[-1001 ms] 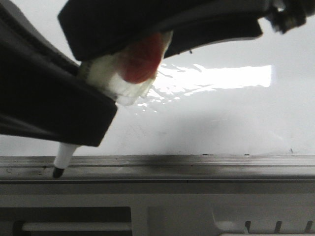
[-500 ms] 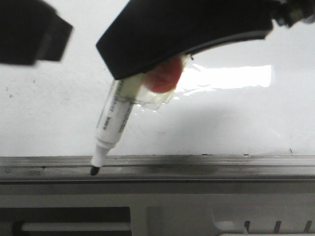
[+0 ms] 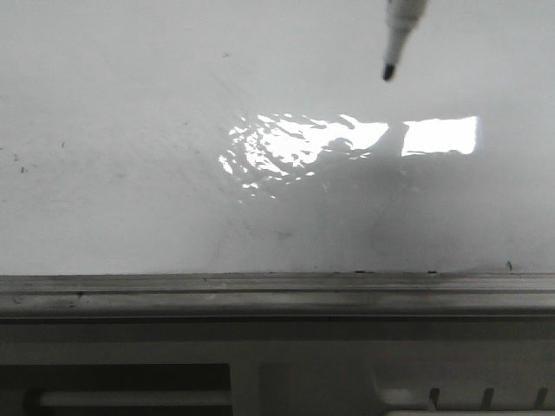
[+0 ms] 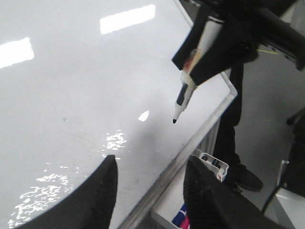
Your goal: Write number 9 on whiteboard
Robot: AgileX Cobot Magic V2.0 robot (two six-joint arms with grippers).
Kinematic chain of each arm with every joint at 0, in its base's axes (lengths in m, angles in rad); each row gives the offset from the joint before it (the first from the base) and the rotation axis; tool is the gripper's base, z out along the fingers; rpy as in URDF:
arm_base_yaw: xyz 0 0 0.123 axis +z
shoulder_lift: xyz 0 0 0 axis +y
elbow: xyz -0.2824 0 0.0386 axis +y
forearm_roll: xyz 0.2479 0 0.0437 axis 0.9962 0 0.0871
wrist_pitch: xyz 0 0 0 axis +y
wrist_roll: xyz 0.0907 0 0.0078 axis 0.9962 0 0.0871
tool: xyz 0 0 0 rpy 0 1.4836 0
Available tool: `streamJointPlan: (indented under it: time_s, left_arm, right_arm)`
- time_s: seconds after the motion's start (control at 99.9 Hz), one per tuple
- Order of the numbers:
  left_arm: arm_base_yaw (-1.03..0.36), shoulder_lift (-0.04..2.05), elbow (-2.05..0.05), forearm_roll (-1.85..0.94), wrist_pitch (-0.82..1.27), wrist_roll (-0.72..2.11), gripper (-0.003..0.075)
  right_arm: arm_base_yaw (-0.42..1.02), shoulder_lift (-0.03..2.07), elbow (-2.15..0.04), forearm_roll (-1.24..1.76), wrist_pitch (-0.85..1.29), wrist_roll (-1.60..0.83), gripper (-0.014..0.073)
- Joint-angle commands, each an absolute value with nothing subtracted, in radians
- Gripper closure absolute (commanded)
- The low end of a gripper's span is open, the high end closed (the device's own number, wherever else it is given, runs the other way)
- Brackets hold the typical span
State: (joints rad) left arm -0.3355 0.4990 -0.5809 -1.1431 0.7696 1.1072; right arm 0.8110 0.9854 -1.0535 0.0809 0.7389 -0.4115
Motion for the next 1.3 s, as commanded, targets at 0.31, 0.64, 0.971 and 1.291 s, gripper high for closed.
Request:
streamJointPlan:
  time_s: [0.31, 0.64, 0.971, 1.291]
  left_arm:
    - [-0.331, 0.503, -0.613, -1.193, 0.666, 1.062, 0.0459]
    - [-0.331, 0.503, -0.611, -1.191, 0.660, 1.062, 0.0459]
    - [-0.331, 0.503, -0.611, -1.191, 0.660, 1.062, 0.0459]
    - [-0.331, 0.503, -0.611, -1.191, 0.662, 1.062, 0.0459]
  right_arm:
    - [0.741, 0.861, -0.457, 0.074, -0.478, -0.421, 0.0631]
    - [0.685, 0.898, -0.457, 0.140, -0.492, -0.421, 0.0631]
    - [0.681, 0.957, -0.457, 0.360, -0.488, -0.578, 0.0637]
    - [0.683, 1.041, -0.470, 0.375, -0.458, -0.578, 0.0638]
